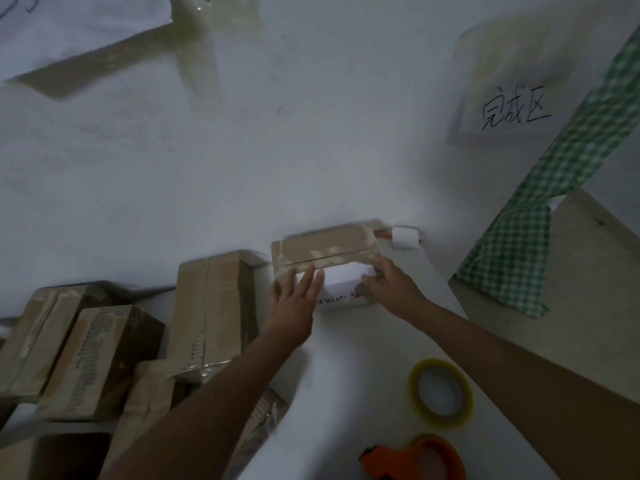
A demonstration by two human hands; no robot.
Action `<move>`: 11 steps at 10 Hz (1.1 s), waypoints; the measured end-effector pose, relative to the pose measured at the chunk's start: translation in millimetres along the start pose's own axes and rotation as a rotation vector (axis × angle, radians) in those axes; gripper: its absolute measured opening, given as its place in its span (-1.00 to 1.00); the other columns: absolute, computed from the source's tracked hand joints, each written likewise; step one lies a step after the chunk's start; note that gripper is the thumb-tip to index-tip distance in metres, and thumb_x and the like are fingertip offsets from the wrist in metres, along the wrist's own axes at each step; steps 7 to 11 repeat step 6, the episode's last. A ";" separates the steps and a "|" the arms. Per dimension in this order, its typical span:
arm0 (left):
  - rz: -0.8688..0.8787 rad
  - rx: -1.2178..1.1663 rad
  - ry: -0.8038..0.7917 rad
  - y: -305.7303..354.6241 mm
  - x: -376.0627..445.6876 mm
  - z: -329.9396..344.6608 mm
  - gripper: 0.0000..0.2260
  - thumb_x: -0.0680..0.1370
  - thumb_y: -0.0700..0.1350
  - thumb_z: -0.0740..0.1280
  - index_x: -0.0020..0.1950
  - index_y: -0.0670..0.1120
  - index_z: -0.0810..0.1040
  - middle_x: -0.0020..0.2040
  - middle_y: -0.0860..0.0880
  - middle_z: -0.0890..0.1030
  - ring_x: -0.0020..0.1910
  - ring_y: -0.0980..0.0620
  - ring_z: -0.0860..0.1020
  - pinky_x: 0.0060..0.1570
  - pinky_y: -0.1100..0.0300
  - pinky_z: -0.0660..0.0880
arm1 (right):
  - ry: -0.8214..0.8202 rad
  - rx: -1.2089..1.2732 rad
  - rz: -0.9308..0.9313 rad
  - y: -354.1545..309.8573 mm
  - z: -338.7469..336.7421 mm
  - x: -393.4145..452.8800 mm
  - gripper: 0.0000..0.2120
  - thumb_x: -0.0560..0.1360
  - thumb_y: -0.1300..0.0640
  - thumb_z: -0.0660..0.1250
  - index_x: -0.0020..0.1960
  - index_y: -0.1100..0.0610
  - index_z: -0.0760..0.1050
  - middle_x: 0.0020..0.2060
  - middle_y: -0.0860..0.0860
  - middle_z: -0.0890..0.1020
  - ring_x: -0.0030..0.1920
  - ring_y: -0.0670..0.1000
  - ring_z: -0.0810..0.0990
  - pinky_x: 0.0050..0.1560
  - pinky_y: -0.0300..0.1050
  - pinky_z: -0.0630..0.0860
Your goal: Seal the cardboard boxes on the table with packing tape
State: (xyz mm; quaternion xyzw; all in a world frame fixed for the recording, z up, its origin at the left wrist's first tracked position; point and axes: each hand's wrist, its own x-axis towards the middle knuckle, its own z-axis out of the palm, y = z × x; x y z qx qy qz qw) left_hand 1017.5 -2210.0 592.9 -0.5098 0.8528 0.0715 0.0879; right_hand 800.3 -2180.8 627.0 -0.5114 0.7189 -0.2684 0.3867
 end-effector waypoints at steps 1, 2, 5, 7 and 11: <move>-0.008 0.019 0.002 0.5 23.3 -10.0 -0.25 0.61 -0.16 0.23 0.61 0.01 -0.24 0.62 0.01 -0.19 0.58 -0.19 -0.17 0.52 -0.21 -0.02 | 0.007 -0.038 0.020 -3.1 -11.0 18.4 -0.53 0.57 0.02 0.28 0.43 0.11 0.31 0.21 0.06 0.49 0.07 0.02 0.44 0.01 -0.16 0.32; -0.015 0.023 0.005 -0.7 39.5 -15.7 -0.23 0.59 -0.15 0.27 0.61 0.03 -0.21 0.62 0.03 -0.16 0.57 -0.17 -0.11 0.47 -0.20 0.06 | 0.020 -0.039 0.016 -3.4 -17.7 25.6 -0.56 0.55 0.01 0.30 0.38 0.10 0.35 0.08 -0.01 0.46 0.02 -0.03 0.40 -0.03 -0.16 0.29; 0.039 -0.052 -0.083 -2.2 43.9 -39.9 -0.32 0.63 -0.04 0.23 0.62 0.09 -0.12 0.62 0.04 -0.10 0.57 -0.14 -0.02 0.42 -0.22 0.15 | 0.036 -0.070 -0.068 -17.9 -32.8 22.0 -0.59 0.56 0.07 0.30 0.37 0.14 0.36 0.26 0.12 0.48 0.09 0.03 0.45 -0.02 -0.16 0.34; 0.066 -0.076 -0.109 -2.6 39.3 -57.5 -0.37 0.64 -0.04 0.21 0.62 0.08 -0.07 0.63 0.04 -0.11 0.59 -0.11 -0.03 0.46 -0.23 0.08 | 0.036 -0.114 -0.097 -28.9 -39.7 14.1 -0.54 0.59 0.01 0.25 0.43 0.14 0.28 0.35 0.10 0.41 0.24 0.07 0.44 0.05 -0.17 0.33; 0.066 -0.076 -0.109 -2.6 39.3 -57.5 -0.37 0.64 -0.04 0.21 0.62 0.08 -0.07 0.63 0.04 -0.11 0.59 -0.11 -0.03 0.46 -0.23 0.08 | 0.036 -0.114 -0.097 -28.9 -39.7 14.1 -0.54 0.59 0.01 0.25 0.43 0.14 0.28 0.35 0.10 0.41 0.24 0.07 0.44 0.05 -0.17 0.33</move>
